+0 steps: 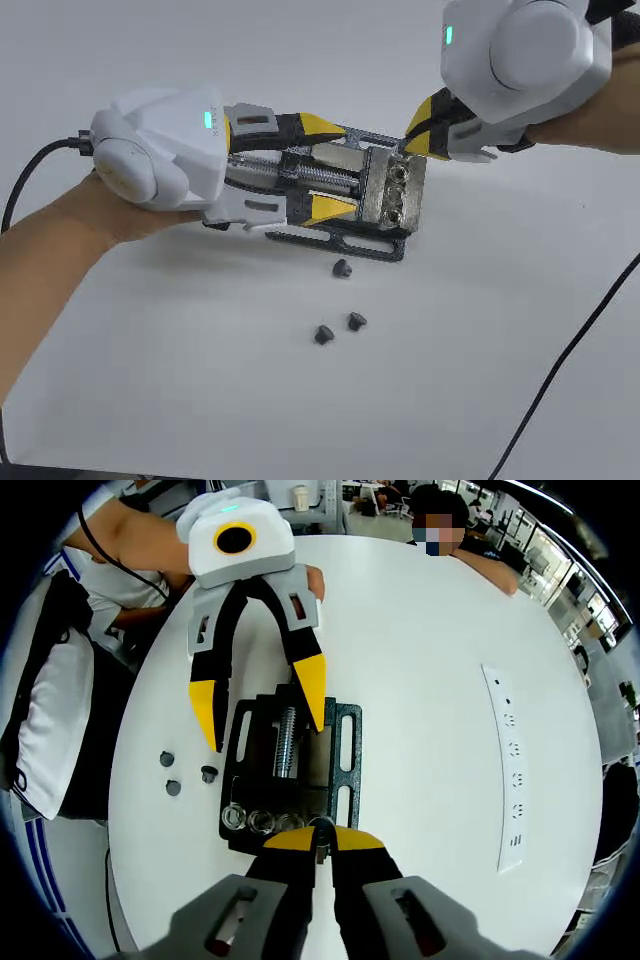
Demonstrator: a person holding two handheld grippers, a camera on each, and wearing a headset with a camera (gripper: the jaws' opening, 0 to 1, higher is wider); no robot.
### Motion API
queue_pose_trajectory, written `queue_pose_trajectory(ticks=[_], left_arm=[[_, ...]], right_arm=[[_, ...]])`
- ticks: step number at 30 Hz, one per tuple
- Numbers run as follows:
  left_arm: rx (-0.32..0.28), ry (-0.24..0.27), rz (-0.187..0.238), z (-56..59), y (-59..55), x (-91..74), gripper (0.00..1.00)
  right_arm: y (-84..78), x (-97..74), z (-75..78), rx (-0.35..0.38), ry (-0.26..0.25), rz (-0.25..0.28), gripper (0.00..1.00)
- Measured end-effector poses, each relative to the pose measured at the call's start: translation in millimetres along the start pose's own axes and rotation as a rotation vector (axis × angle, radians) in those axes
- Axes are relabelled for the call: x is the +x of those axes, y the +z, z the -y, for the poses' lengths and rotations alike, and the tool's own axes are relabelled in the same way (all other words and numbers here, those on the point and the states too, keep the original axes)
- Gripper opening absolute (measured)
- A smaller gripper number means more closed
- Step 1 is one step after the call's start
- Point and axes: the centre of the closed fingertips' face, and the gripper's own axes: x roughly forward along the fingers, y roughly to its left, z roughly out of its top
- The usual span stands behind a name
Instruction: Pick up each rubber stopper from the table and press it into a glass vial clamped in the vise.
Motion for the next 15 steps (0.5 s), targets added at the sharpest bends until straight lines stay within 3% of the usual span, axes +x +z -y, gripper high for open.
queue_pose_trajectory(ticks=[15], left_arm=[[0.004,-0.004,-0.002,1.8,2.6,2.7,0.38]], right_arm=[[-1.5,-0.9,-1.2,-0.005,0.004,-0.005,0.05]])
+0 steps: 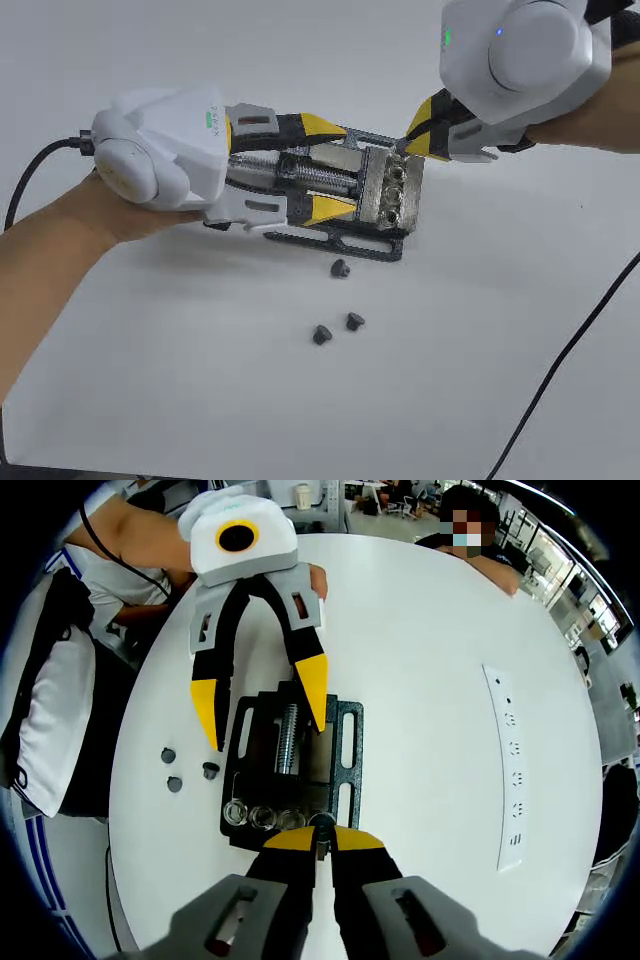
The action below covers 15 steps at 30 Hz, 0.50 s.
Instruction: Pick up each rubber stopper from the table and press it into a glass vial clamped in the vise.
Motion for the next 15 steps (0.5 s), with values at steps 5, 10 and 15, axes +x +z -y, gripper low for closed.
queue_pose_trajectory(ticks=[5,10,15], left_arm=[[0.0,0.0,0.0,0.0,0.0,0.2,0.38],[0.0,0.003,0.001,-0.5,0.3,-0.3,0.38],[-0.001,0.005,-0.001,-0.7,-0.4,-0.9,0.38]], right_arm=[[1.3,-0.3,0.9,-0.004,-0.002,0.004,0.05],[0.4,1.0,-0.3,-0.015,0.006,-0.006,0.05],[-0.7,1.5,0.3,-0.018,0.008,-0.01,0.05]])
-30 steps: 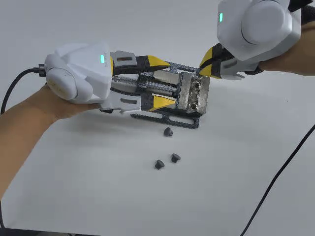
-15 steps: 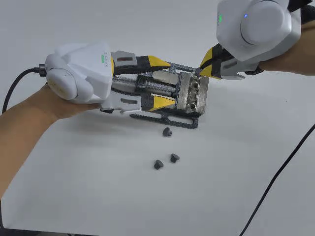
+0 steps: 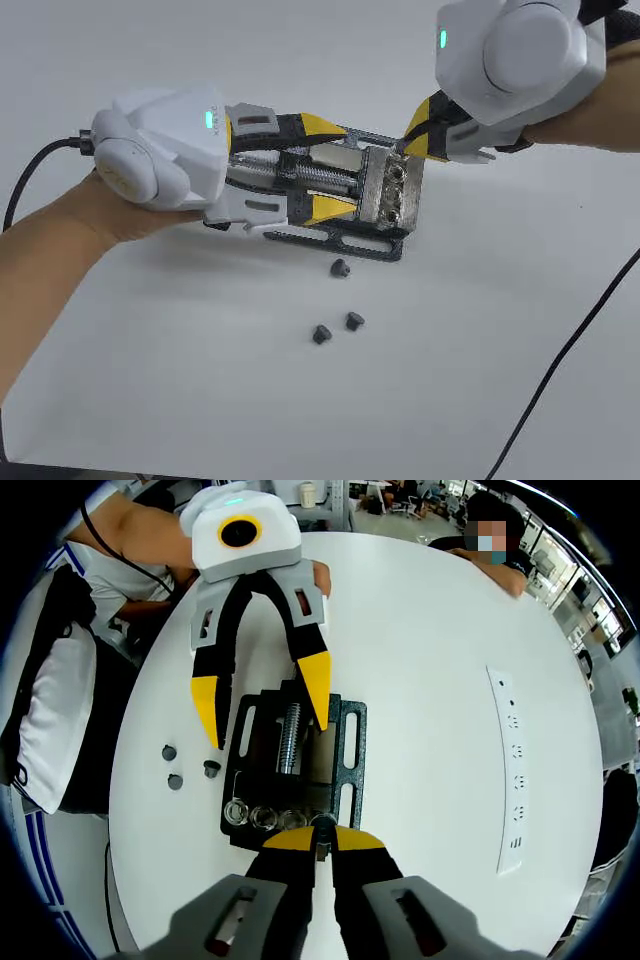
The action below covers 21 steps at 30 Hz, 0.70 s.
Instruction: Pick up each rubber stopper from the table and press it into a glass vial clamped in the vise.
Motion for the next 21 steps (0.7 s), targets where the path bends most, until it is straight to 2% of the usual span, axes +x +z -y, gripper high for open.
queue_pose_trajectory(ticks=[21], left_arm=[[0.003,-0.001,0.002,1.3,1.4,0.5,0.37]], right_arm=[[-0.1,-0.3,-1.5,-0.005,-0.001,-0.014,0.05]])
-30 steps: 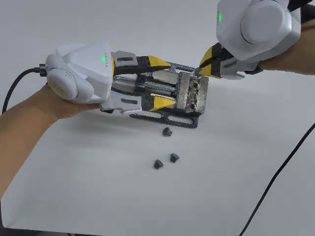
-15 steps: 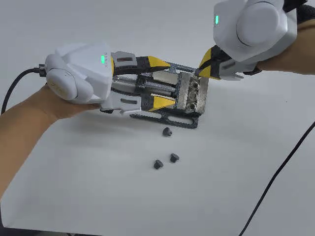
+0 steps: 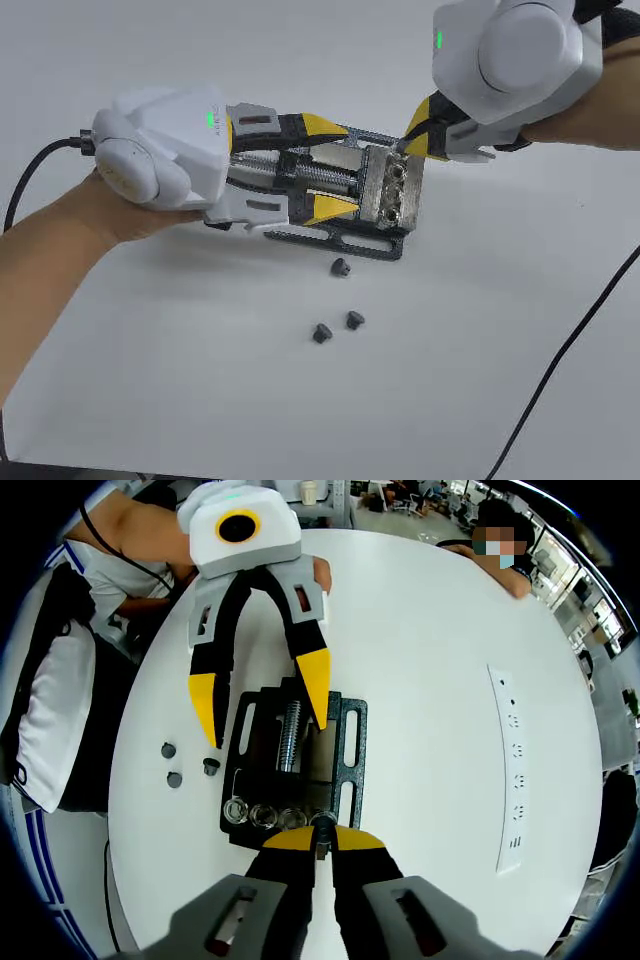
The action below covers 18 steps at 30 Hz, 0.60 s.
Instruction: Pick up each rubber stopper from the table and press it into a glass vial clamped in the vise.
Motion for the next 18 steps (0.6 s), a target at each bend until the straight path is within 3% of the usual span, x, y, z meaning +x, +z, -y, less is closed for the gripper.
queue_pose_trajectory(ticks=[18], left_arm=[[-0.001,0.0,0.002,-1.3,-0.3,2.2,0.37]], right_arm=[[-1.7,1.6,0.8,-0.003,0.006,-0.003,0.05]])
